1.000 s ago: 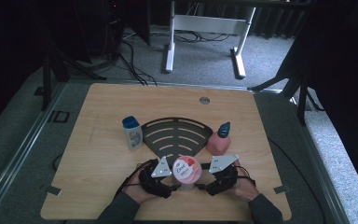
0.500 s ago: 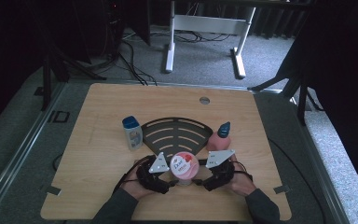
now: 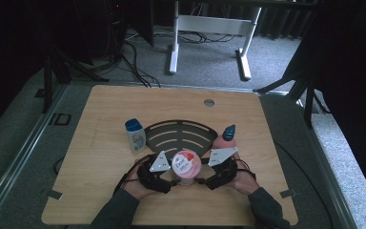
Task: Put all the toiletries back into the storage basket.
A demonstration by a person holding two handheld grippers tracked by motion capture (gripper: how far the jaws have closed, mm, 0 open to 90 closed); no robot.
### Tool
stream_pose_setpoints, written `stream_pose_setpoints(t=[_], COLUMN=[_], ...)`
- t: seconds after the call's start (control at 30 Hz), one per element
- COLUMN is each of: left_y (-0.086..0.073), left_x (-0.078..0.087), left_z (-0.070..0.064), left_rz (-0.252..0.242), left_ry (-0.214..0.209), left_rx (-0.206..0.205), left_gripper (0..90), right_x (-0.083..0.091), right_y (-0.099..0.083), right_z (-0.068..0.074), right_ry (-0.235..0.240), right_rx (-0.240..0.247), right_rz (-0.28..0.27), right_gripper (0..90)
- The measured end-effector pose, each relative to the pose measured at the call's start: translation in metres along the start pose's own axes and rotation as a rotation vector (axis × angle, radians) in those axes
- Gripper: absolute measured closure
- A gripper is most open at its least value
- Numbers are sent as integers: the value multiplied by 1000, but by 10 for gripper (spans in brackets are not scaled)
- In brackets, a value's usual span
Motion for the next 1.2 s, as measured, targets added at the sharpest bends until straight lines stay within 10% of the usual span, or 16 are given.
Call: stream_pose_setpoints(t=[1.2], left_y=[6], left_x=[-8], left_z=[34], left_rz=[3], left_ry=[7], left_rx=[29], left_gripper=[285], right_x=[-15], right_y=[8], right_z=[-30], right_ry=[-11], right_rx=[-32], right_rz=[19], right_gripper=[277])
Point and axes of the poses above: each handheld gripper's, and its own axes: x roughly backward along the jaws, y roughly out of its top, z roughly to its left, the point moved 10 cm from there along -x, roughly forward along the jaws, and after that the axes turned 7 degrees about x, right-handed, at the moved point
